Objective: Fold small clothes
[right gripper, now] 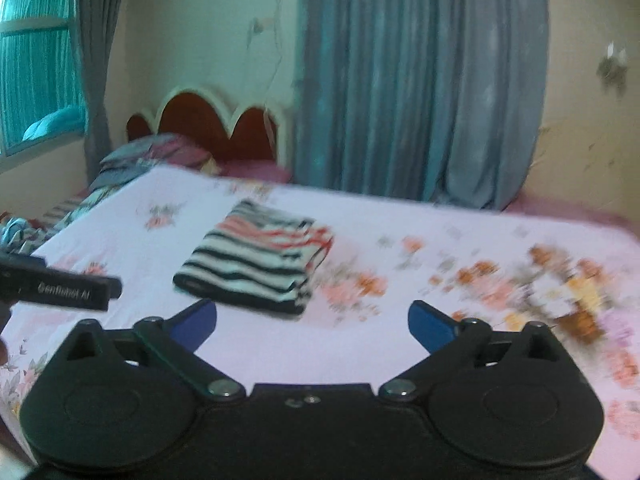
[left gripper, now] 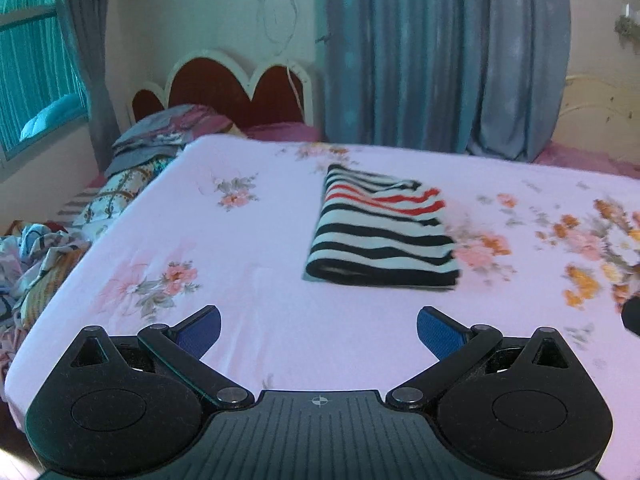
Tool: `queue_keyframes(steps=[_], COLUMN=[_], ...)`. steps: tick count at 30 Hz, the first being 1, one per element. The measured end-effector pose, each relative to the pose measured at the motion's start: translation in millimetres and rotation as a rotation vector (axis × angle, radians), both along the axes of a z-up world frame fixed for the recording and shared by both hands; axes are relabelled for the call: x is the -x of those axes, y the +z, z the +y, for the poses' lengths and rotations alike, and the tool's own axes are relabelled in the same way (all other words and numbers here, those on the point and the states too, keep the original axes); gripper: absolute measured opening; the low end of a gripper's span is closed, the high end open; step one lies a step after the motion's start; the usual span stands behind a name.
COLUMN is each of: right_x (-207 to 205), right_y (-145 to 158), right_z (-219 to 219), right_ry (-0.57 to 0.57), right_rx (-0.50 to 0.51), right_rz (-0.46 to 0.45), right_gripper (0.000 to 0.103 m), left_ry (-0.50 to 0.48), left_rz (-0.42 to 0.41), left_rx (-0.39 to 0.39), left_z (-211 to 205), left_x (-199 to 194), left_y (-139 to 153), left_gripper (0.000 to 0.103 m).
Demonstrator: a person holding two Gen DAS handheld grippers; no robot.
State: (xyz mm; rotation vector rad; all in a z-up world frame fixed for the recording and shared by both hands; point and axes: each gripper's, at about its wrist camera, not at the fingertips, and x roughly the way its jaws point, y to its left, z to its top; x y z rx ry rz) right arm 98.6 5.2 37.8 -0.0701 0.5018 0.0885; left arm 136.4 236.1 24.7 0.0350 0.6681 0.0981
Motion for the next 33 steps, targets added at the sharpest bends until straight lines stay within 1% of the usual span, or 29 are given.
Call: queue_keyframes(steps=[2, 4, 7, 9, 13, 16, 21, 33], right_x=[20.8, 37.7, 60.3, 70.1, 81.7, 88.8, 94.0, 98.1], right_y=[11.4, 19.2, 27.3, 30.3, 33.1, 35.9, 37.8, 39.1], right_z=[-3.9, -6.2, -10.8, -11.4, -8.4, -6.0, -1.9, 2.8], right_ry=[-0.013, -0.036, -0.051, -0.051, -0.046, -0.04, -0.03, -0.023], right_rx=[-0.006, -0.008, -0.033, -0.043, -0.056, -0.071, -0.08, -0.094], right_rz=[-0.032, -0.042, -0.062, -0.073, -0.082, -0.086, -0.092, -0.097], right_gripper=[0.102, 0.102, 0.102, 0.102, 0.102, 0.102, 0.102, 0.102], left_ry=[-0.004, -0.02, -0.022, -0.018, -0.004, 0.011, 0.021, 0.023], left_rz=[-0.01, -0.022, -0.056, -0.066, -0.077, -0.092, -0.119, -0.112], left_rx=[0.008, 0.025, 0.015, 0.004, 0.016, 0.027, 0.015, 0.011], left_z=[-3.1, -3.1, -3.5, -2.3, 3.1, 9.1, 11.8, 10.8], left_x=[21.4, 43.9, 74.7, 91.1, 116.7, 129.2, 140.2, 141.0], left_y=[10.7, 20.2, 29.7, 33.9, 45.2, 54.3, 63.9, 64.7], left_gripper=[0.103, 0.103, 0.103, 0.103, 0.103, 0.103, 0.103, 0.103])
